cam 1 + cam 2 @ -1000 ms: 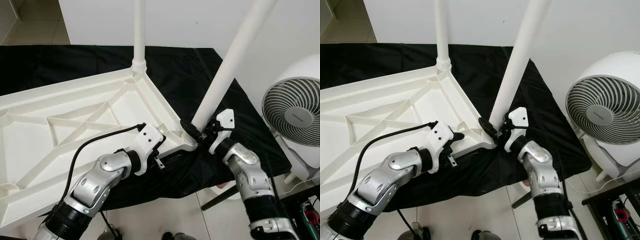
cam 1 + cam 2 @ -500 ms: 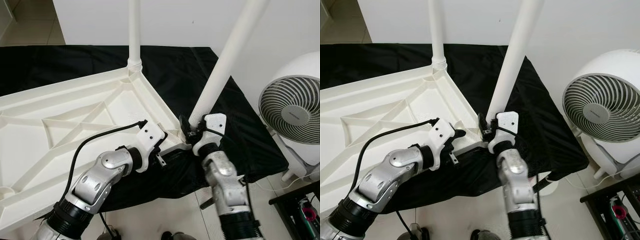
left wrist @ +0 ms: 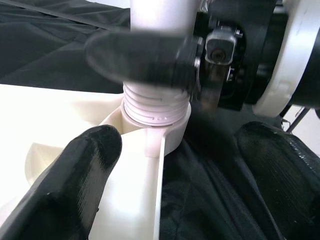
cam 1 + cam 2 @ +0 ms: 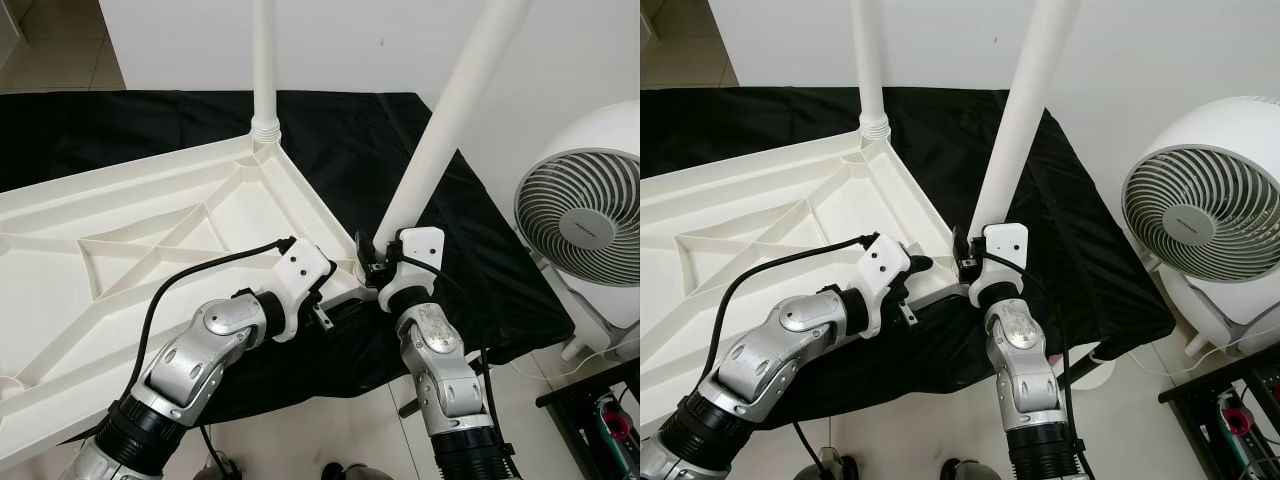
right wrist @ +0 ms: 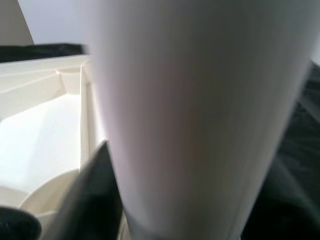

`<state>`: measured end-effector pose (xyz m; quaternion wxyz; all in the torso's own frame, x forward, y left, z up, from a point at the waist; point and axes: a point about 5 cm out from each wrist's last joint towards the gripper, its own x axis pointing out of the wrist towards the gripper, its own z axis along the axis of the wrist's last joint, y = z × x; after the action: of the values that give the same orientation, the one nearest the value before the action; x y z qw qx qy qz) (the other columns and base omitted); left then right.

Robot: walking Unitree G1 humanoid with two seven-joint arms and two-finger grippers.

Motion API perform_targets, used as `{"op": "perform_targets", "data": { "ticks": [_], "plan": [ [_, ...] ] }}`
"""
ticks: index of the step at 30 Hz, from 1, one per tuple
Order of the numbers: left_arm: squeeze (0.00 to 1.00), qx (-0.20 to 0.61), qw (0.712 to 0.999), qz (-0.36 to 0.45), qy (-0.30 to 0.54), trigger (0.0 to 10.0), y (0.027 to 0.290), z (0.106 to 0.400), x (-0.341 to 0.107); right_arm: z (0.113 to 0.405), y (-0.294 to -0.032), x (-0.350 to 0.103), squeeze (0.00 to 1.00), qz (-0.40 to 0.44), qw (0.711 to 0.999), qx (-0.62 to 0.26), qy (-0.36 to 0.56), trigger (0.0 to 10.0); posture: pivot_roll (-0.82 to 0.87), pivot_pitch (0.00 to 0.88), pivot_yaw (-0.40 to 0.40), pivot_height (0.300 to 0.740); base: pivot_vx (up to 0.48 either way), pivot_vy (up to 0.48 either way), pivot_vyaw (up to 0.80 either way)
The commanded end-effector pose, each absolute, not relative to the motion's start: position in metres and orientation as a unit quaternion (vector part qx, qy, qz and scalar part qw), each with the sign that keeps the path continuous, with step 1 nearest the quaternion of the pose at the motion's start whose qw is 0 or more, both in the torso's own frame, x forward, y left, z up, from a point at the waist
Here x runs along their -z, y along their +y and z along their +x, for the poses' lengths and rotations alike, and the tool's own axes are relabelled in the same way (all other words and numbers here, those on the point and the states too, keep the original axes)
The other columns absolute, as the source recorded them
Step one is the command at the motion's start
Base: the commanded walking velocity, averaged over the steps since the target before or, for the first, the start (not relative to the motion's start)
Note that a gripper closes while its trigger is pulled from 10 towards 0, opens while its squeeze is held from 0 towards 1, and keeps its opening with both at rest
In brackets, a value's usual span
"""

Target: Building children table

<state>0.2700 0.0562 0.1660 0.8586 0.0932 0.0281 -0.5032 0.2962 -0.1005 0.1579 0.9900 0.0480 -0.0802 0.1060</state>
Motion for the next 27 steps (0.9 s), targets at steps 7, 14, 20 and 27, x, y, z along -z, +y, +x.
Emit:
{"op": "perform_targets", "data": {
  "ticks": [7, 14, 20, 27],
  "plan": [
    [0.00, 0.535, 0.840, 0.092, 0.026, 10.0, 0.053, 0.268, -0.166, 0.301, -0.116, -0.153, 1.00, 0.047, 0.989, -0.124, -0.068, 10.0, 0.07, 0.066, -0.081, 0.740, 0.000, 0.000, 0.00],
    [0.00, 0.533, 0.841, 0.092, 0.024, 10.0, 0.053, 0.268, -0.167, 0.311, -0.136, -0.160, 0.90, 0.029, 0.975, -0.207, -0.071, 10.0, 0.07, 0.064, -0.081, 0.740, 0.000, 0.000, 0.00],
    [0.00, 0.534, 0.840, 0.092, 0.021, 10.0, 0.053, 0.269, -0.169, 0.316, -0.140, -0.162, 0.00, -0.016, 0.942, -0.330, -0.058, 10.0, 0.07, 0.079, -0.071, 0.740, 0.000, 0.000, 0.00],
    [0.00, 0.535, 0.840, 0.090, 0.018, 10.0, 0.052, 0.269, -0.171, 0.320, -0.139, -0.161, 0.00, -0.028, 0.920, -0.387, -0.049, 10.0, 0.07, 0.084, -0.068, 0.740, 0.000, 0.000, 0.00]
  ]
}}
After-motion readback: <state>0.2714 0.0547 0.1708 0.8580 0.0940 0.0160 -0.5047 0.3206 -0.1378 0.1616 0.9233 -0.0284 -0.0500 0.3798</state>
